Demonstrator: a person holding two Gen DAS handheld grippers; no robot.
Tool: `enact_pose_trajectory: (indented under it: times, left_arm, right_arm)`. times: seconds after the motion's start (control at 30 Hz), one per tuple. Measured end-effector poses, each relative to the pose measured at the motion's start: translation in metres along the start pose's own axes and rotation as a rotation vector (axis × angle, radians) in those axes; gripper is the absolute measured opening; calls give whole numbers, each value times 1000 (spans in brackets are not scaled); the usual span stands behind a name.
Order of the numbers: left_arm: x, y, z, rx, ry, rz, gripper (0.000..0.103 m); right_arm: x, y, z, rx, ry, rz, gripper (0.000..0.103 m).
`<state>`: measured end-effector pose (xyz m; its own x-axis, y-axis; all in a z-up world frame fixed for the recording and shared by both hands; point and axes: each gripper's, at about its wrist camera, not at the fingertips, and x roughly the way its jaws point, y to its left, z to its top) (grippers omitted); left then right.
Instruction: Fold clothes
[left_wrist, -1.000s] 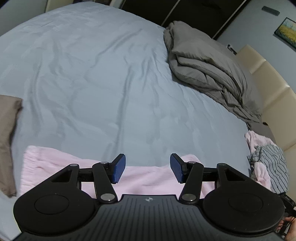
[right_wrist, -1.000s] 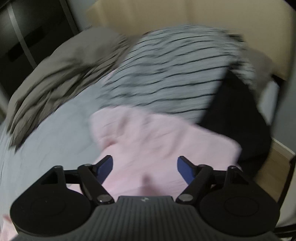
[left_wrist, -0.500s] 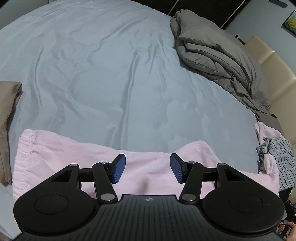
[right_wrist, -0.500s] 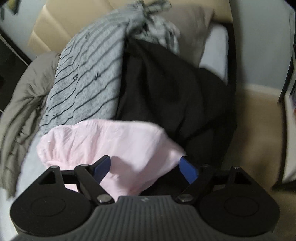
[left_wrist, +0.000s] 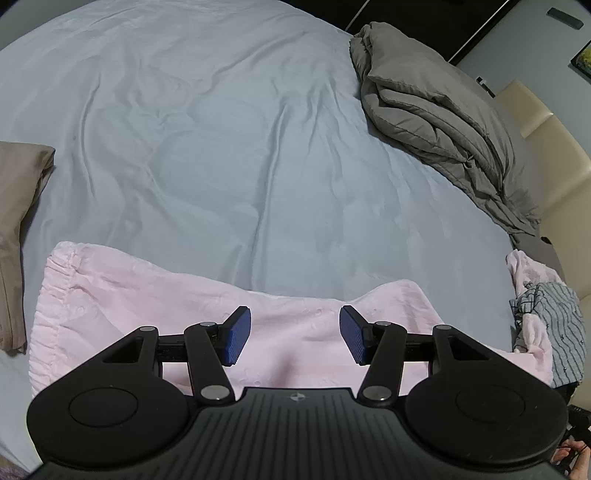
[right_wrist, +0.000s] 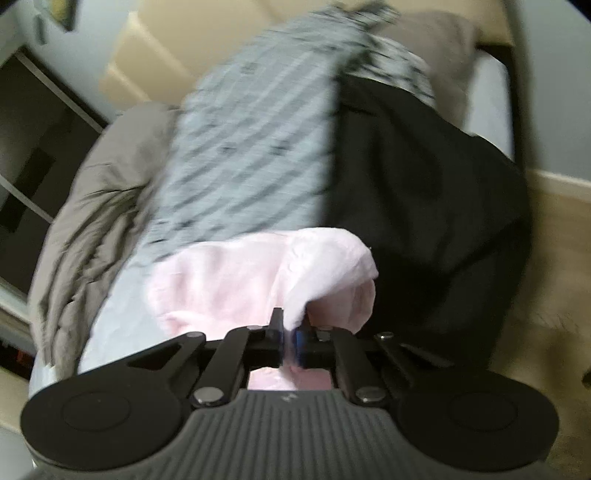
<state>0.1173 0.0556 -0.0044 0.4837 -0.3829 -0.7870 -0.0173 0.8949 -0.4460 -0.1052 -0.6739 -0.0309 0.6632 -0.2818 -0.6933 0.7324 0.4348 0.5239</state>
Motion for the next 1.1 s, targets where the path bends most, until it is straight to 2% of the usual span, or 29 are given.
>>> enact_pose_trajectory:
  times: [0.27, 0.53, 0.7, 0.87, 1.0, 1.1]
  left_arm:
    - [-5, 1, -4, -5, 12, -31, 51]
    - [-12, 10, -11, -10, 42, -64, 51]
    - [-12, 17, -18, -30, 64, -114, 48]
    - [-10, 25, -25, -75, 103, -179, 48]
    - [-5, 30, -34, -76, 130, -181, 48]
    - [2, 31, -41, -64, 156, -184, 48]
  right_arm:
    - [-29, 108, -34, -205, 51, 204, 7]
    - [-52, 212, -104, -420, 159, 405, 7]
    - [-64, 266, -165, -556, 250, 519, 6]
    - [-75, 295, -245, -745, 394, 597, 6]
    - [-74, 294, -309, -908, 552, 606, 6]
    - [-66, 283, -346, -1017, 653, 578, 6]
